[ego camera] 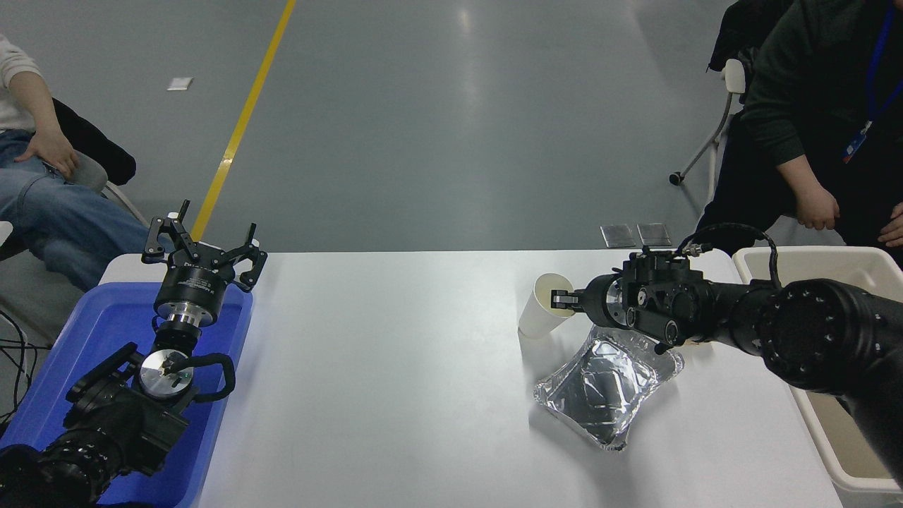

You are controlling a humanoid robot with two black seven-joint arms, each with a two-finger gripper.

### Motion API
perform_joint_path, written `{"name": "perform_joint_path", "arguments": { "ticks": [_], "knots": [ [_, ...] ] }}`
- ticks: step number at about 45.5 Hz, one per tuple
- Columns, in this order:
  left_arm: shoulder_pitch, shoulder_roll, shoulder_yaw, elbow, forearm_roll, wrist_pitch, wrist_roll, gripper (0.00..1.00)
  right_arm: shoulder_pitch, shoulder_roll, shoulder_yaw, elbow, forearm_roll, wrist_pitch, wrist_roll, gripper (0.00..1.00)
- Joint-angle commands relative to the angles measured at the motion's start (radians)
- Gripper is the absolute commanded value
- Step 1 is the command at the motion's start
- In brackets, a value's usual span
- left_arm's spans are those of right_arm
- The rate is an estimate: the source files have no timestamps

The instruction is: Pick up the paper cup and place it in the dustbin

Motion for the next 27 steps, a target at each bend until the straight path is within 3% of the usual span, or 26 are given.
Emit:
{"name": "perform_joint_path", "arguments": {
  "ticks": [1,20,27],
  "knots": [
    [0.0,0.0,0.0,0.0,0.0,0.0,0.0,0.99,0.156,0.0,-0.016,0.09,0.005,0.022,0.011,0.0],
    [0.0,0.0,0.0,0.0,0.0,0.0,0.0,0.99,0.569,-0.001,-0.039,0.356,0.016,0.26,0.011,0.0],
    [0.0,0.001,0.0,-0.001,0.0,0.0,0.0,0.99,0.689,-0.078,-0.04,0.437,0.013,0.32,0.011,0.0]
  ]
}}
